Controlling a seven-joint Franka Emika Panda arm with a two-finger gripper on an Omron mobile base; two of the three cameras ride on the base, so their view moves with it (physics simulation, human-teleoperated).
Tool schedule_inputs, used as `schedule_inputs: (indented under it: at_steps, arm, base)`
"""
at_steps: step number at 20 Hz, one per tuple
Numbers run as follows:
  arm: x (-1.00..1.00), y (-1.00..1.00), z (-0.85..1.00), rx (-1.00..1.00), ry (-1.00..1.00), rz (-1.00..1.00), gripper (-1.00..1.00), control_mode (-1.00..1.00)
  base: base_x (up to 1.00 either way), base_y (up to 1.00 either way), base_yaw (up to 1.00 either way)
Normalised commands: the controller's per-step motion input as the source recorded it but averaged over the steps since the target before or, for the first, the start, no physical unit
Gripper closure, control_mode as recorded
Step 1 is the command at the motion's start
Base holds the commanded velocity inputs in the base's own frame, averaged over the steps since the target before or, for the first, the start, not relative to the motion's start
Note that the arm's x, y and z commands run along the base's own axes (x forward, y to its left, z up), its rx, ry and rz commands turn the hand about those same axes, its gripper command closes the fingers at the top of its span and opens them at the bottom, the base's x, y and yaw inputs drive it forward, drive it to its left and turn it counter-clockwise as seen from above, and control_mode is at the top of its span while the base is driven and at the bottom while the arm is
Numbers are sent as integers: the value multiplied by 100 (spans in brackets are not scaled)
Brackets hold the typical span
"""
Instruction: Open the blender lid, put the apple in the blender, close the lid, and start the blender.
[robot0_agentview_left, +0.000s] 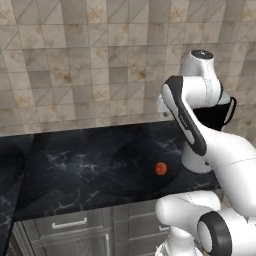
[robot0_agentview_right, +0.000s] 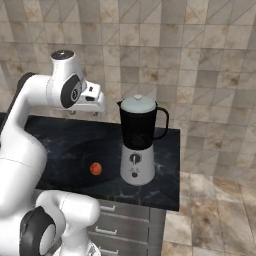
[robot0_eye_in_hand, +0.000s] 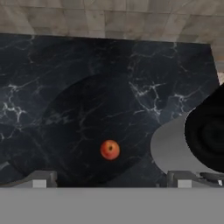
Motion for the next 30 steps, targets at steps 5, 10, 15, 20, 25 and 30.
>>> schedule_inputs:
  at_steps: [5,10,15,20,25,30]
  arm:
    - [-18,-44,100,0,-33,-9,-100,-100]
    - [-3,-60,88,0,-15,-18,-100,-100]
    - [1,-53,22,0,5,-29,-100,-100]
    - [23,-50,0,0,15,-23,-100,-100]
    - [32,-33,-14,0,10,-2,-100,-100]
    - [26,-32,-27,1,6,0,-100,-100]
  base:
    - [0,0,0]
    - [0,0,0]
    - [0,0,0]
    - [0,0,0]
    - [0,0,0]
    - [0,0,0]
